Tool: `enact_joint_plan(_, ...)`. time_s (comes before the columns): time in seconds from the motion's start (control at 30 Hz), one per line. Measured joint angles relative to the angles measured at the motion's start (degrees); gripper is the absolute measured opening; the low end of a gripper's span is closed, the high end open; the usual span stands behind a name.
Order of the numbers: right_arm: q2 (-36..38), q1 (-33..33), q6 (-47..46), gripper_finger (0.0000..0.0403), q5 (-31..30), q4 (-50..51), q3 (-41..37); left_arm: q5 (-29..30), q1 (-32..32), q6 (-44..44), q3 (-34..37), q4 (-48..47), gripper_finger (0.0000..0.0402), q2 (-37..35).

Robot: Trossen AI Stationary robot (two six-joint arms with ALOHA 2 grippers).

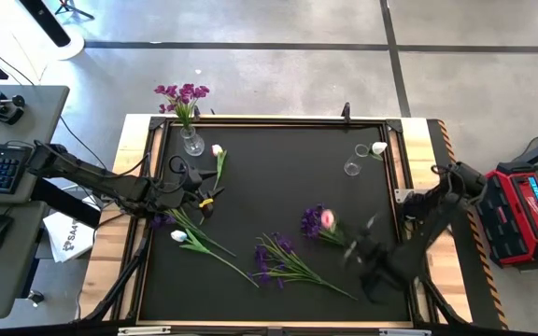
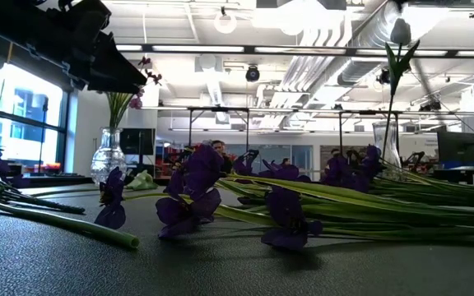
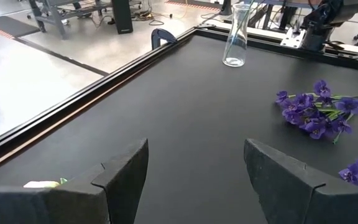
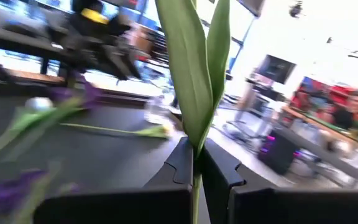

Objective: Sort flowers into vase by color
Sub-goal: Put the bottom right pink tulip into the right transparent vase

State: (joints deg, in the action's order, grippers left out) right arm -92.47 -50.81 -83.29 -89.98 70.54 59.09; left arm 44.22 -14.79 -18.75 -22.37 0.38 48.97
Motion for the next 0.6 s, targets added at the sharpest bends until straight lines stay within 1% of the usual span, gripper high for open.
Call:
enact_joint_plan(0.07,1.4,3.4,-4.0,0.0000,0.0,6.1,0.0,0.0,0.4,0.5,0.0,0.1,0.0252,0.0)
enact_joint_plan(0.13,3.1,7.2,-5.4,0.0000,0.0,10.6,0.0,0.0,1.1,1.2,0.0,0.6,0.0252,0.0)
enact_joint_plan(0.23,6.0,11.8,-4.9,0.0000,0.0,13.5,0.0,0.0,2.2,1.5,0.0,1.5,0.0252,0.0)
enact_joint_plan(0.33,8.9,15.1,-3.5,0.0000,0.0,14.3,0.0,-0.1,3.2,1.5,0.0,2.0,0.0252,0.0)
enact_joint_plan(0.47,11.6,17.1,-1.7,0.0000,0.0,14.5,0.5,-0.1,4.0,1.5,0.0,2.1,0.0252,0.0)
enact_joint_plan(0.6,12.5,16.0,3.7,0.0000,0.0,14.5,3.8,-0.2,4.8,4.1,0.0,3.3,0.0252,0.0)
